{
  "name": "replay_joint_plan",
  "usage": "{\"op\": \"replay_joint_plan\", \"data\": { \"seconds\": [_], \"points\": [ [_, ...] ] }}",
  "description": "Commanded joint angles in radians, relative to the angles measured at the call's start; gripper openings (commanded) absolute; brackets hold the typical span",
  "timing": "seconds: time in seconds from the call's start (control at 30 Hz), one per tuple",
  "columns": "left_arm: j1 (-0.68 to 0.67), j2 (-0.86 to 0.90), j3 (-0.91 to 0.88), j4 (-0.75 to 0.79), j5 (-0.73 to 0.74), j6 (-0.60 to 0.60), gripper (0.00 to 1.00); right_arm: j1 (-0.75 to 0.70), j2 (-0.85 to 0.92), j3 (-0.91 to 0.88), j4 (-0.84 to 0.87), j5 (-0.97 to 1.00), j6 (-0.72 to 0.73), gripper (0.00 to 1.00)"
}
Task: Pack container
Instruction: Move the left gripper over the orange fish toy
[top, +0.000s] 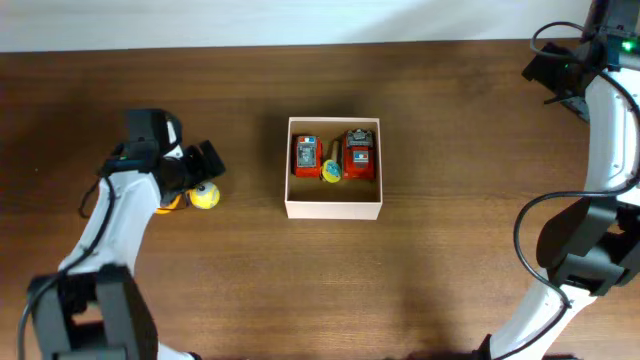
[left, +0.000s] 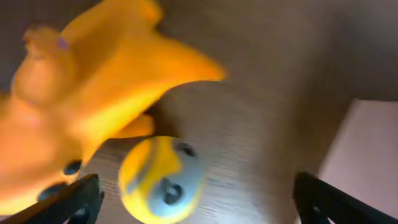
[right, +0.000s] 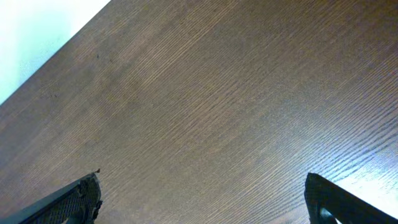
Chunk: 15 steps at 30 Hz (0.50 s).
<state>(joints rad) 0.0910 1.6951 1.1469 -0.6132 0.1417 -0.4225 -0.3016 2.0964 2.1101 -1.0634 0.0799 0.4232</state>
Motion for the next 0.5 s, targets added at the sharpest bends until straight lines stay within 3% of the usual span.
{"op": "replay_joint_plan", "data": {
  "seconds": [0.0, 0.47],
  "points": [
    [-0.002, 0.029, 0.013, 0.002, -0.112, -0.06, 0.99, 0.001, 0.001, -0.002, 0.001, -0.001, 0.012, 0.99],
    [-0.002, 0.029, 0.151, -0.041, -0.158, -0.059, 0.99, 0.001, 0.001, -0.002, 0.001, -0.001, 0.012, 0.99]
  ]
}}
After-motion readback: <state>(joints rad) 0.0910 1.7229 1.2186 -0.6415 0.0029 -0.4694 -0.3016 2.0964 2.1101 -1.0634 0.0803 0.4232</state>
